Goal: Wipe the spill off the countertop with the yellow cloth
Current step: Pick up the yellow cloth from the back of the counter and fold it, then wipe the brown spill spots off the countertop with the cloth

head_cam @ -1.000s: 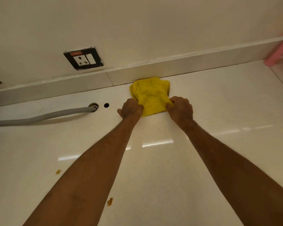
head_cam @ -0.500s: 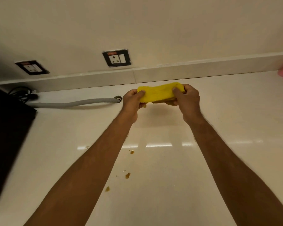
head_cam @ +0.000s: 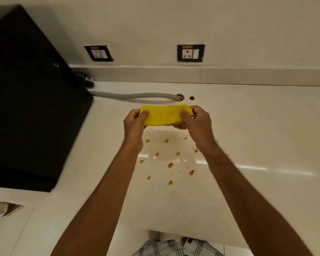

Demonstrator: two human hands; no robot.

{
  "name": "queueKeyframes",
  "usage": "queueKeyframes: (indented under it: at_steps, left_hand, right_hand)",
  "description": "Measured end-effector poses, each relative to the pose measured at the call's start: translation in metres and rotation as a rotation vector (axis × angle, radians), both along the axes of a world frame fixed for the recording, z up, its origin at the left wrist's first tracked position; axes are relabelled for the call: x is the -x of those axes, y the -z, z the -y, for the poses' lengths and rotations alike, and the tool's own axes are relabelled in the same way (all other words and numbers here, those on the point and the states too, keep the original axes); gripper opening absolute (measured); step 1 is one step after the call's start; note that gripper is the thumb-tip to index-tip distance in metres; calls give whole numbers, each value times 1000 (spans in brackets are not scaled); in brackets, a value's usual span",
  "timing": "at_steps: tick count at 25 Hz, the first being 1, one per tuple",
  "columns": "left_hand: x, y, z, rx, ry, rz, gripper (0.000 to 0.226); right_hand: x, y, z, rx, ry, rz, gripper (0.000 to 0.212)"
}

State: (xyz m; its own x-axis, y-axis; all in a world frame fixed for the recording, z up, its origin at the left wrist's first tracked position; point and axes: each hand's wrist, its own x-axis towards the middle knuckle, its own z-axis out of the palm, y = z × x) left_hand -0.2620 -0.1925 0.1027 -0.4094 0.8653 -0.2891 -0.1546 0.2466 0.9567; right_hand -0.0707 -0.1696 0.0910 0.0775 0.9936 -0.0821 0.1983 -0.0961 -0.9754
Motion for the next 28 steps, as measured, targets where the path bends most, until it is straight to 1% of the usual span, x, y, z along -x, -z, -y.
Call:
queueKeyframes:
  at_steps: [3, 7, 9, 11, 13, 15, 17, 19, 21, 23, 24, 26, 28]
  left_hand:
    - [64, 9, 35, -12, -70, -28, 13]
    - [123, 30, 82, -14, -120, -50, 11]
    - [136, 39, 105, -74, -144, -35, 12]
    - [140, 54, 131, -120, -133, -20, 14]
    - [137, 79, 162, -42, -52, -47, 13]
    - [131, 106, 189, 158, 154, -158, 7]
    - [125, 126, 205, 336, 416, -342, 9]
    - [124, 131, 206, 378, 586, -550, 15]
    - [128, 129, 198, 385, 669, -711, 23]
    - [136, 126, 190, 385, 673, -825, 27]
    - [141, 125, 187, 361, 637, -877, 27]
    - [150, 124, 182, 237, 543, -1041, 29]
    - [160, 129, 175, 128, 453, -1188, 39]
  right_hand:
    - [65, 5, 23, 16, -51, 70, 22]
    - [137, 19, 62, 21, -117, 154, 16]
    - [154, 25, 81, -9, -126, 171, 14]
    - [156, 33, 102, -47, -98, 174, 16]
    - [141, 50, 134, -28, -47, 190, 18]
    - [120, 74, 173, 89, 26, 251, 24]
    - [100, 97, 204, 242, 73, 361, 31]
    - [90, 107, 220, 320, 85, 427, 38]
    - [89, 107, 221, 286, 112, 528, 44]
    - [99, 105, 216, 140, 95, 667, 47]
    - [108, 105, 211, 80, 60, 695, 48]
    - [137, 108, 201, 28, -49, 734, 54]
    - [172, 118, 194, 29, -141, 876, 65]
